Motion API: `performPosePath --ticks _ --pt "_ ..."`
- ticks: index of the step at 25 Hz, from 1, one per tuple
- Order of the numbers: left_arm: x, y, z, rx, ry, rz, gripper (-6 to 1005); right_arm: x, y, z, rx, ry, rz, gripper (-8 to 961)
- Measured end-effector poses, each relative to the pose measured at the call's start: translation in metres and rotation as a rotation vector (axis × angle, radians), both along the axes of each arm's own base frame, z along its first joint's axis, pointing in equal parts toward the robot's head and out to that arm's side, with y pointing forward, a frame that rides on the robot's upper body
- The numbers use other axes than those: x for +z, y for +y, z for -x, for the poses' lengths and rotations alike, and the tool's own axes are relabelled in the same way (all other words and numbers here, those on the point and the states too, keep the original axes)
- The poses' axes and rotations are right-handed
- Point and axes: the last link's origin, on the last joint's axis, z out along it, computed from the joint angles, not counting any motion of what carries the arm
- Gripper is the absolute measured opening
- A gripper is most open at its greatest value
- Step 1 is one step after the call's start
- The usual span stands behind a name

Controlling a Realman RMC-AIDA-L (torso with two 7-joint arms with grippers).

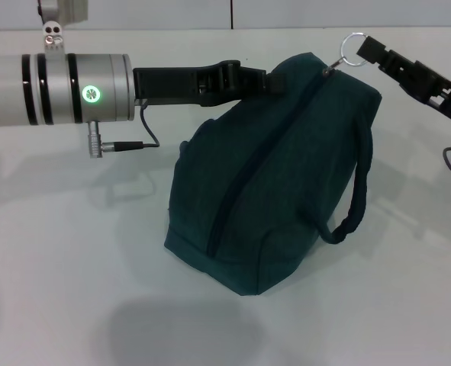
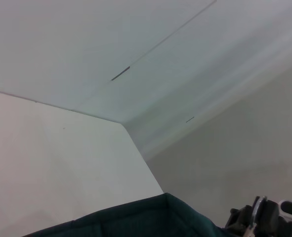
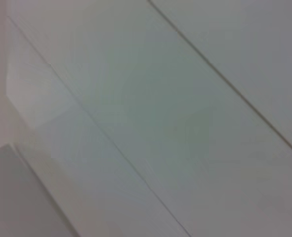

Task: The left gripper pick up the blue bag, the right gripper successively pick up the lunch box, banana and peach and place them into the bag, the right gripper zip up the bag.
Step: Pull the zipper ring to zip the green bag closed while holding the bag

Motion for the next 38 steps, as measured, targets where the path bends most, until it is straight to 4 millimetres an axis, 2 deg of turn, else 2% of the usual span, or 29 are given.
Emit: performPosePath --ticks 8,15,22,38 --pt "-0.001 -0.002 0.0 -0.013 -0.001 0.0 56 0.002 -0.001 -0.008 -0.056 0.04 0.024 6" --pt "-0.001 -0.009 -0.005 -0.069 -0.035 0.011 56 0.001 -0.001 -0.011 -0.131 0.115 0.132 6" --pt "0.0 -0.015 -0.001 -0.091 -0.056 0.006 56 0.001 -0.004 -0.028 -0.268 0.181 0.23 6" --pt "0.008 -0.033 -0.005 -0.178 -0.158 0.025 57 -0.004 -0.006 -0.047 -0.401 0.199 0.27 7"
